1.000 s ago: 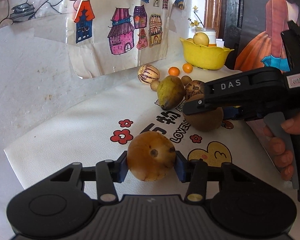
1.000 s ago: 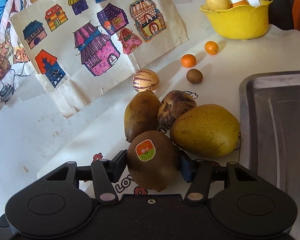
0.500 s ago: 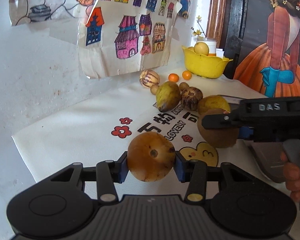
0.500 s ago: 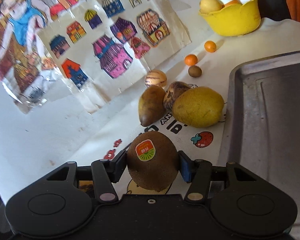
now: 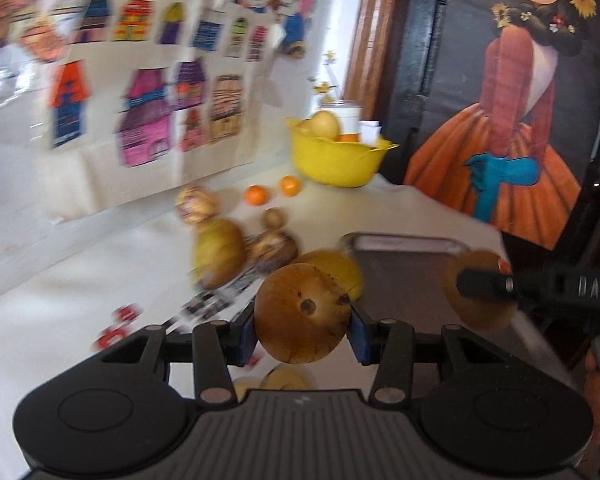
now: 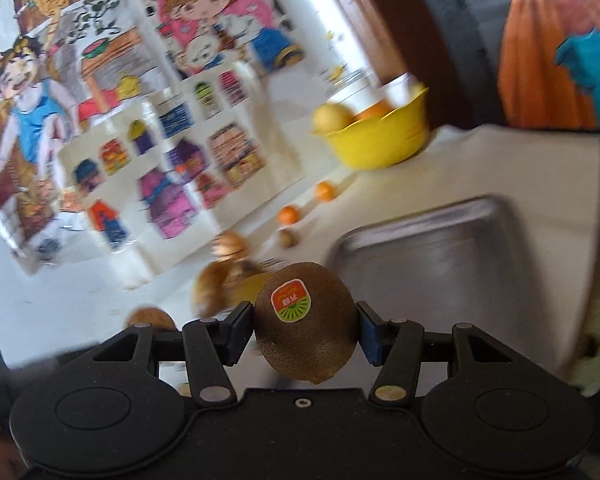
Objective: Organize fruits
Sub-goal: 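Carry the brown fruit with the left gripper onto the tray while the right gripper sets the kiwi there, then open both grippers and lift them away from the tray, then grasp the elongated yellow pear with the left gripper while the right gripper grasps the round yellow pear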
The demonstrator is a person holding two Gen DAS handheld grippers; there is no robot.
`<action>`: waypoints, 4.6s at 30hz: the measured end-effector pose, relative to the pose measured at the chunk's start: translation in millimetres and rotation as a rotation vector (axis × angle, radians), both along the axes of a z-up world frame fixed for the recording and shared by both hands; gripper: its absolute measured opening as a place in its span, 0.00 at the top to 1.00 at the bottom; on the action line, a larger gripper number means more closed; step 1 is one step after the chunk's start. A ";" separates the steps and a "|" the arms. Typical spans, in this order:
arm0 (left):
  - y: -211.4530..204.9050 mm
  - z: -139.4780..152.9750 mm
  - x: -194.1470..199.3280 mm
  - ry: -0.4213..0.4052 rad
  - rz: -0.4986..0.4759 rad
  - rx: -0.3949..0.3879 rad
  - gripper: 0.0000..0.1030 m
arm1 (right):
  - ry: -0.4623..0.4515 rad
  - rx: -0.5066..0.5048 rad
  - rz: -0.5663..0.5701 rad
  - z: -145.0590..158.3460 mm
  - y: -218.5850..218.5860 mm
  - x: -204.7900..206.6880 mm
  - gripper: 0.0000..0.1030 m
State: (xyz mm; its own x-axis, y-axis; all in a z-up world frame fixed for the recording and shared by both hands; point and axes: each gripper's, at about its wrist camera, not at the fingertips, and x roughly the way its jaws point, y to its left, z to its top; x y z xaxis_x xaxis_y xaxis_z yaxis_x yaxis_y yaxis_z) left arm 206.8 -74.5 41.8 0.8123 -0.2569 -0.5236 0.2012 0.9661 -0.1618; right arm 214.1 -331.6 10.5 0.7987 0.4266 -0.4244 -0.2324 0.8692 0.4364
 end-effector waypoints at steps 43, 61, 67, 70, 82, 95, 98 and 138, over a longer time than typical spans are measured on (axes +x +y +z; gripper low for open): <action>-107.7 -41.6 183.4 0.277 -0.173 -0.047 0.47 | 0.043 -0.429 -0.037 -29.6 -35.8 112.4 0.40; -87.9 -4.6 126.9 0.178 -0.090 -0.085 0.02 | -0.010 -0.412 -0.063 -8.7 -34.9 51.1 0.13; -78.7 5.2 79.6 0.114 -0.086 -0.005 0.01 | -0.004 -0.369 -0.063 2.5 -33.3 15.3 0.01; -68.1 4.7 54.4 0.106 -0.070 0.019 0.00 | 0.020 -0.362 -0.054 4.5 -29.3 -0.4 0.01; -17.4 -15.2 -29.9 0.142 -0.053 0.028 0.00 | 0.098 -0.350 0.016 0.6 -0.4 -64.0 0.01; 28.3 -28.2 -66.9 0.195 -0.028 0.076 0.00 | 0.148 -0.293 0.105 -9.2 31.1 -97.1 0.01; 42.8 -30.7 -67.6 0.215 0.003 0.069 0.00 | 0.158 -0.275 0.128 -13.5 39.0 -98.3 0.01; 103.0 -38.2 56.8 0.171 0.106 0.055 0.00 | -0.145 -0.738 0.492 -12.5 124.0 45.3 0.01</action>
